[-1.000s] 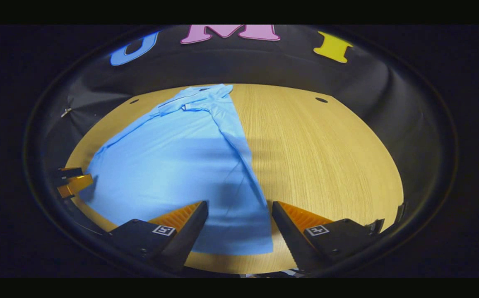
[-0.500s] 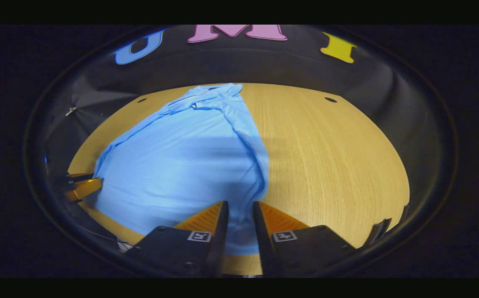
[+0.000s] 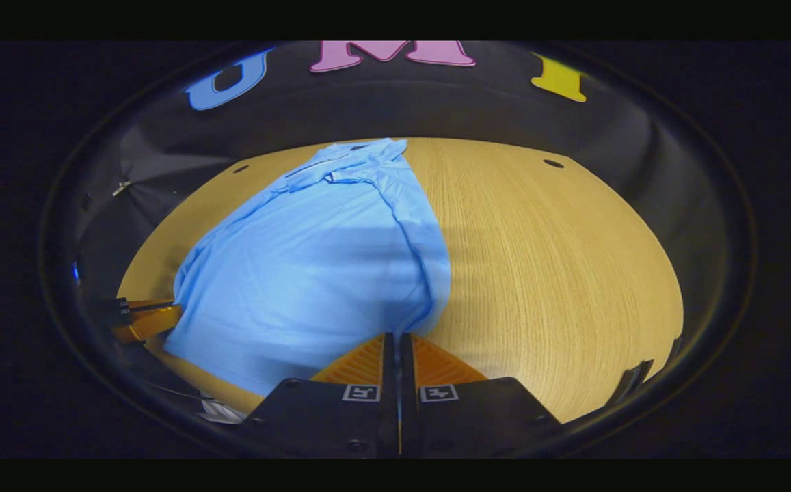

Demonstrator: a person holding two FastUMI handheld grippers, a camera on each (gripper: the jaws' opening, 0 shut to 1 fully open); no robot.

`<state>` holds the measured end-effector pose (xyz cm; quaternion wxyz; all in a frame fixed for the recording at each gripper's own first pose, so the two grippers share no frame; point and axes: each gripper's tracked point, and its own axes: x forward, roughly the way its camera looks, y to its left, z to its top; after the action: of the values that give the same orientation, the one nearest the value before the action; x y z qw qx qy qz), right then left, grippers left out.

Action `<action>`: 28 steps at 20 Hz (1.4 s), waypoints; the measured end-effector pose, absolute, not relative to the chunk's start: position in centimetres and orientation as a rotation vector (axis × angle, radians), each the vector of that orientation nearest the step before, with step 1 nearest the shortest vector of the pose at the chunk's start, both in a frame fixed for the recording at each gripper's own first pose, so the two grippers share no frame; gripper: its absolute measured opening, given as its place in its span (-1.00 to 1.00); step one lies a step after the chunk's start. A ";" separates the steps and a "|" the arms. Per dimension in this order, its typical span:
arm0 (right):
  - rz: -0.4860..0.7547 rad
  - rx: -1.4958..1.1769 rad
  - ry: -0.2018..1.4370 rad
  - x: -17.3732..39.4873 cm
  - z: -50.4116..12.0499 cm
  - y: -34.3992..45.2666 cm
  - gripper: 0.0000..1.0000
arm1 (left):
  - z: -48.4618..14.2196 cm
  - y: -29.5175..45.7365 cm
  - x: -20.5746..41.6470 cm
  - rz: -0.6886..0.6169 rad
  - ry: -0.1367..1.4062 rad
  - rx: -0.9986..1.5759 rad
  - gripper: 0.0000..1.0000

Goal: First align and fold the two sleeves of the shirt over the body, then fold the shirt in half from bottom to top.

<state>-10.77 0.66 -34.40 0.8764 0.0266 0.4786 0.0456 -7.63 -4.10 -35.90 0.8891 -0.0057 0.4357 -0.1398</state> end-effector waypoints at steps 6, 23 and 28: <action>0.112 0.059 0.903 -8.3 -29.9 0.4 -0.87 | -31.5 -4.2 -6.0 -0.286 0.857 -0.040 -0.88; 0.182 0.096 0.631 11.4 -19.5 1.0 -0.99 | -19.2 -5.9 12.5 -0.251 0.635 -0.085 -0.88; 0.183 0.084 0.545 19.6 -18.0 0.7 -0.99 | -18.2 -6.1 20.9 -0.242 0.581 -0.076 -0.88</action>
<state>19.60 0.68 -18.04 0.9581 0.0412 0.2685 0.0903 20.87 -6.07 -18.21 0.9502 -0.0372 0.2856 -0.1191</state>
